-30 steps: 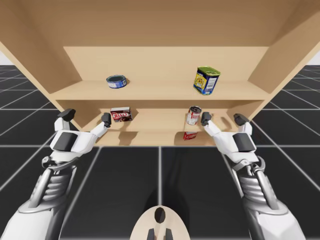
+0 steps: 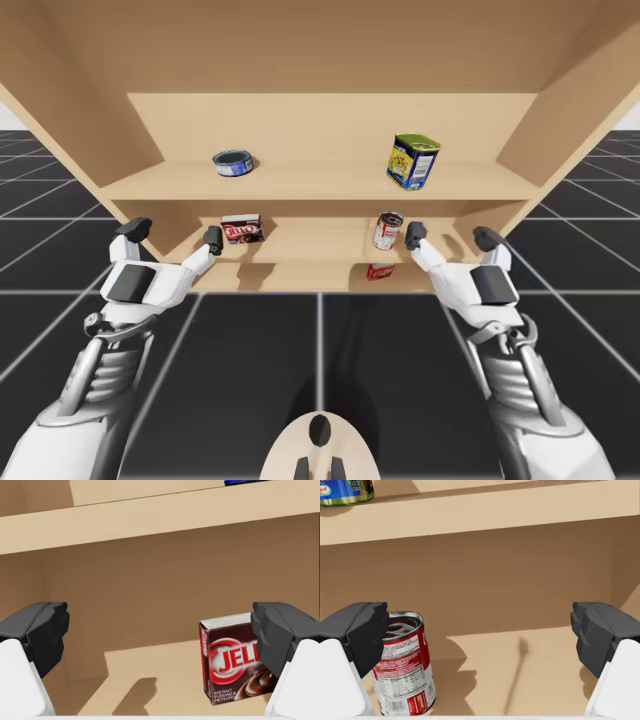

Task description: Look through the shelves, find the meat can, and take it.

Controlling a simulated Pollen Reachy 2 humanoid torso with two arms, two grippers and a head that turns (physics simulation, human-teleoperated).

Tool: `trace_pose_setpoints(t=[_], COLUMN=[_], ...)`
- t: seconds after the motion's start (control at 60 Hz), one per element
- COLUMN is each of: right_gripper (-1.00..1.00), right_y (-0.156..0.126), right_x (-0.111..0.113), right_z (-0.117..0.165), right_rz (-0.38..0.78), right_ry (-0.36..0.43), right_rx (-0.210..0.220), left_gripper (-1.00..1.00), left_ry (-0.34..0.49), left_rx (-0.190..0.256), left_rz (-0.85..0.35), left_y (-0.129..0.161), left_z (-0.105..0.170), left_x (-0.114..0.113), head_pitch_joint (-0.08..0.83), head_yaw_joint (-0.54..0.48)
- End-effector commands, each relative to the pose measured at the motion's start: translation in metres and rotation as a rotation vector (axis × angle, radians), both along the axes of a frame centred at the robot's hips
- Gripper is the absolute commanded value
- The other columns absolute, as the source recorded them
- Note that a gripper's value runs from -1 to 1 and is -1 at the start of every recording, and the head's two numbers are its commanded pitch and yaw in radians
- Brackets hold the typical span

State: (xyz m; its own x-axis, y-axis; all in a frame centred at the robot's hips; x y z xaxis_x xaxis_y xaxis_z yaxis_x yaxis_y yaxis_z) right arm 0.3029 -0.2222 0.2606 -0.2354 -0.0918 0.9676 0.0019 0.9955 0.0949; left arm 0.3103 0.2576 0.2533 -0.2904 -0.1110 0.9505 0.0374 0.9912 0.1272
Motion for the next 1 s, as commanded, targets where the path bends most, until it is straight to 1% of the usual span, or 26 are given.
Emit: trace_pose_setpoints(t=[0.017,0.1,0.183,0.25,0.267,0.3,0.333,0.417,0.467,0.533,0.65,0.717,0.733,0.783,0.8,0.833,0.85,0.9,0.917,0.983,1.0], right_gripper=[-1.00,-1.00,-1.00,-1.00,-1.00,-1.00,-1.00,-1.00,-1.00,-1.00,-1.00,-1.00,-1.00,-1.00,-1.00,-1.00,-1.00,-1.00,-1.00,-1.00,-1.00], right_y=[0.010,0.013,0.014,0.016,0.018,0.018,0.022,0.028,0.032,0.037,0.043,0.048,0.049,0.050,0.051,0.052,0.052,0.053,0.053,0.054,0.055], right_x=[-0.008,-0.013,-0.017,-0.027,-0.033,-0.035,-0.046,-0.059,-0.066,-0.068,-0.062,-0.051,-0.046,-0.039,-0.033,-0.028,-0.021,-0.014,-0.008,0.004,0.008], right_z=[0.003,0.007,0.011,0.021,0.027,0.030,0.043,0.062,0.076,0.090,0.107,0.114,0.115,0.115,0.115,0.114,0.113,0.112,0.111,0.109,0.108], right_rz=[0.003,-0.003,0.002,0.021,0.026,0.030,0.048,0.077,0.099,0.117,0.137,0.153,0.161,0.165,0.165,0.164,0.162,0.158,0.151,0.149,0.147], right_ry=[-0.005,-0.010,-0.009,-0.011,-0.027,-0.031,-0.048,-0.068,-0.078,-0.090,-0.092,-0.076,-0.064,-0.052,-0.039,-0.031,-0.019,-0.009,-0.001,0.017,0.025], right_rx=[0.017,0.003,0.007,0.011,0.008,0.006,-0.002,-0.011,-0.018,-0.030,-0.044,-0.048,-0.048,-0.048,-0.049,-0.051,-0.052,-0.052,-0.056,-0.065,-0.062], left_gripper=[-1.00,-1.00,-1.00,-1.00,-1.00,-1.00,-1.00,-1.00,-1.00,-1.00,-1.00,-1.00,-1.00,-1.00,-1.00,-1.00,-1.00,-1.00,-1.00,-1.00,-1.00], left_ry=[0.002,0.004,0.004,0.004,0.005,0.006,0.006,0.007,0.009,0.010,0.012,0.011,0.010,0.009,0.008,0.008,0.008,0.008,0.008,0.007,0.007], left_rx=[0.002,0.001,0.000,-0.004,-0.007,-0.008,-0.010,-0.010,-0.009,-0.009,-0.008,-0.007,-0.007,-0.006,-0.005,-0.005,-0.005,-0.004,-0.004,-0.004,-0.004], left_rz=[-0.005,-0.007,-0.008,-0.007,-0.007,-0.006,-0.005,-0.006,-0.007,-0.006,-0.007,-0.008,-0.008,-0.009,-0.009,-0.009,-0.010,-0.010,-0.010,-0.011,-0.011], left_y=[0.000,-0.001,-0.001,0.000,0.001,0.001,0.001,0.002,0.002,0.002,0.003,0.003,0.003,0.003,0.003,0.003,0.003,0.003,0.003,0.003,0.003], left_z=[0.000,0.000,0.000,0.000,0.000,0.000,0.000,0.000,0.000,0.000,0.000,0.000,0.000,0.000,0.000,0.000,0.000,0.001,0.001,0.001,0.001], left_x=[0.000,0.000,0.000,0.000,0.000,0.000,0.000,0.000,0.000,0.000,0.000,0.000,0.000,0.000,0.000,0.000,0.000,0.000,-0.001,-0.001,-0.001], head_pitch_joint=[0.128,0.152,0.158,0.158,0.158,0.158,0.159,0.164,0.165,0.165,0.166,0.168,0.169,0.169,0.170,0.170,0.171,0.172,0.173,0.174,0.175], head_yaw_joint=[-0.25,-0.28,-0.28,-0.28,-0.27,-0.27,-0.26,-0.25,-0.24,-0.24,-0.24,-0.24,-0.24,-0.24,-0.24,-0.24,-0.24,-0.24,-0.23,-0.23,-0.23])
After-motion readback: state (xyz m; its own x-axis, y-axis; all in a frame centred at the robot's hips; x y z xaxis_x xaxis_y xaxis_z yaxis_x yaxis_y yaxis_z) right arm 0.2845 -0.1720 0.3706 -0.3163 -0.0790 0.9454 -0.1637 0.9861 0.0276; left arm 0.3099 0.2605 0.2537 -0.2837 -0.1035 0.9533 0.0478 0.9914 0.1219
